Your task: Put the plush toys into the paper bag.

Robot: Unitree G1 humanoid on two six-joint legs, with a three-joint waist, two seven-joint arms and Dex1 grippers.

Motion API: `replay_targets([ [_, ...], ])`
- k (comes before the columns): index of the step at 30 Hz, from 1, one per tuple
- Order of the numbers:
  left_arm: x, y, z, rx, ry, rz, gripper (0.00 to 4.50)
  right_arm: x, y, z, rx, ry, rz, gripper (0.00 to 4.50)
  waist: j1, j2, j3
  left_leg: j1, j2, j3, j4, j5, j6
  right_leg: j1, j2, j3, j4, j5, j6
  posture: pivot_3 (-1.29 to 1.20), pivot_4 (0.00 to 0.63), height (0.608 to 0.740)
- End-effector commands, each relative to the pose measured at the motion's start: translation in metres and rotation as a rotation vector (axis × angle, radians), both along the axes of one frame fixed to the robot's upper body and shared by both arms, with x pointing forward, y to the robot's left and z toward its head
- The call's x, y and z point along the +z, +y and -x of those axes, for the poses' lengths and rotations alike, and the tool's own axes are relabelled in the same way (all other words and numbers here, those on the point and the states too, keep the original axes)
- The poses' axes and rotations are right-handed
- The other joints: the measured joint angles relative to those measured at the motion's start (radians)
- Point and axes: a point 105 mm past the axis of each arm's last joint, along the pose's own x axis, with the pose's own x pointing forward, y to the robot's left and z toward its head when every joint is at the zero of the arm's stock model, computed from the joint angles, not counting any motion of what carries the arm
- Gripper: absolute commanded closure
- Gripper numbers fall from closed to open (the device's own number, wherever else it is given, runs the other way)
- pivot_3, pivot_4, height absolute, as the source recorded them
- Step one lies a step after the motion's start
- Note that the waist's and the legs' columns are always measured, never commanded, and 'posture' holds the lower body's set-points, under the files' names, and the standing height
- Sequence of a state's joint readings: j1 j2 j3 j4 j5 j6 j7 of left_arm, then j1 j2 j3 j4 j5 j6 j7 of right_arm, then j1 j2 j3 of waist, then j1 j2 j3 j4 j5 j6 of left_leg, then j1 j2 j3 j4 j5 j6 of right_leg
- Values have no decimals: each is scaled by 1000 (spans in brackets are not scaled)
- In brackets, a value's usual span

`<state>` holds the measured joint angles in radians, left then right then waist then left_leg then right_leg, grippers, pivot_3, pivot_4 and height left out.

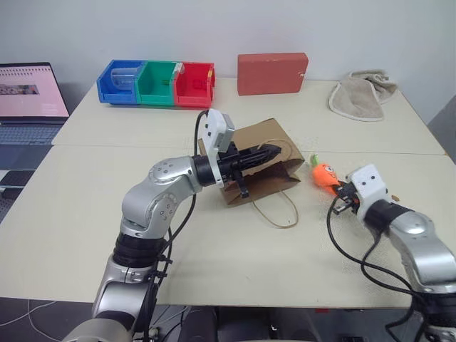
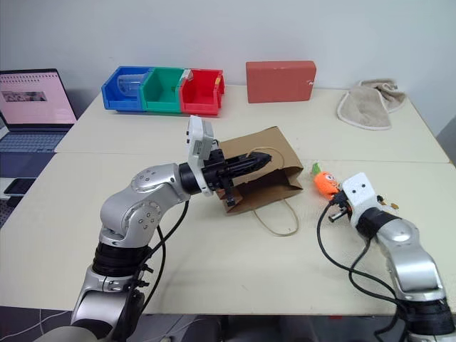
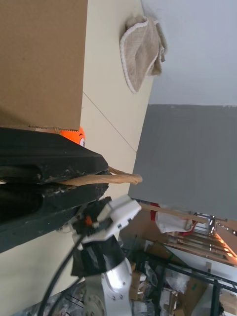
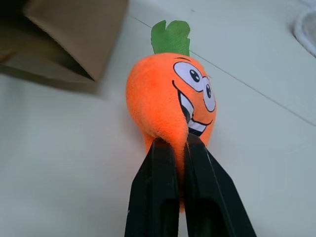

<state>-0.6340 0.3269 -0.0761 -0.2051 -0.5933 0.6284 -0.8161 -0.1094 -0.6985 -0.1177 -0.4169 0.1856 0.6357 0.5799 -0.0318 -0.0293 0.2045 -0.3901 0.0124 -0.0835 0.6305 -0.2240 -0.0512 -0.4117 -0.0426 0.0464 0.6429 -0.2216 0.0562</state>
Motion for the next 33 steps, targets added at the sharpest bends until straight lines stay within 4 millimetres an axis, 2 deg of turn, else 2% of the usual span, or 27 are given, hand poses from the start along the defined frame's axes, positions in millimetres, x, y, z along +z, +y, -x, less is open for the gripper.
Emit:
replay_targets([
  [1,10,-1,5,-18,-37,22,4500,31,12,27,179,9,7,4475,-1,0,0,0,0,0,0,0,0,0,0,0,0,0,0,0,150,740],
  [5,10,-1,6,-23,-35,23,4500,33,30,62,374,159,6,4475,-1,-1,0,0,0,0,0,0,0,0,0,0,0,-1,-1,0,150,740],
  [7,10,-3,7,-34,-35,21,4500,33,45,64,404,172,-66,4475,-3,-1,0,0,0,0,1,0,0,0,0,0,-1,-1,-1,0,150,740],
  [9,10,-4,9,-45,-35,17,4500,28,57,53,370,163,-145,4475,-4,-1,0,0,0,0,1,0,0,0,0,0,-1,-1,-1,0,150,740],
  [16,12,-3,16,-85,-34,10,4500,11,79,6,227,124,-210,4475,-1,-1,0,-2,0,0,2,0,0,-1,0,1,-1,-1,-1,0,150,740],
  [18,12,-2,17,-88,-32,8,4500,11,83,-3,201,110,-231,4475,1,-1,0,-5,-1,0,2,0,0,-4,0,1,0,1,2,0,150,740],
  [20,11,-2,18,-88,-29,4,4500,16,90,-12,171,114,-336,4475,0,-1,0,-9,0,-2,2,0,0,-8,1,0,1,3,5,0,150,740],
  [27,9,-4,19,-88,-18,7,4500,15,106,-25,139,125,-421,4475,0,-1,0,-9,0,-2,1,0,0,-8,2,0,1,3,5,0,150,740],
  [33,8,-6,18,-89,-1,19,4500,18,109,-43,14,28,-482,4475,-1,-1,0,-9,0,-2,1,0,0,-9,2,0,2,3,5,0,150,740],
])
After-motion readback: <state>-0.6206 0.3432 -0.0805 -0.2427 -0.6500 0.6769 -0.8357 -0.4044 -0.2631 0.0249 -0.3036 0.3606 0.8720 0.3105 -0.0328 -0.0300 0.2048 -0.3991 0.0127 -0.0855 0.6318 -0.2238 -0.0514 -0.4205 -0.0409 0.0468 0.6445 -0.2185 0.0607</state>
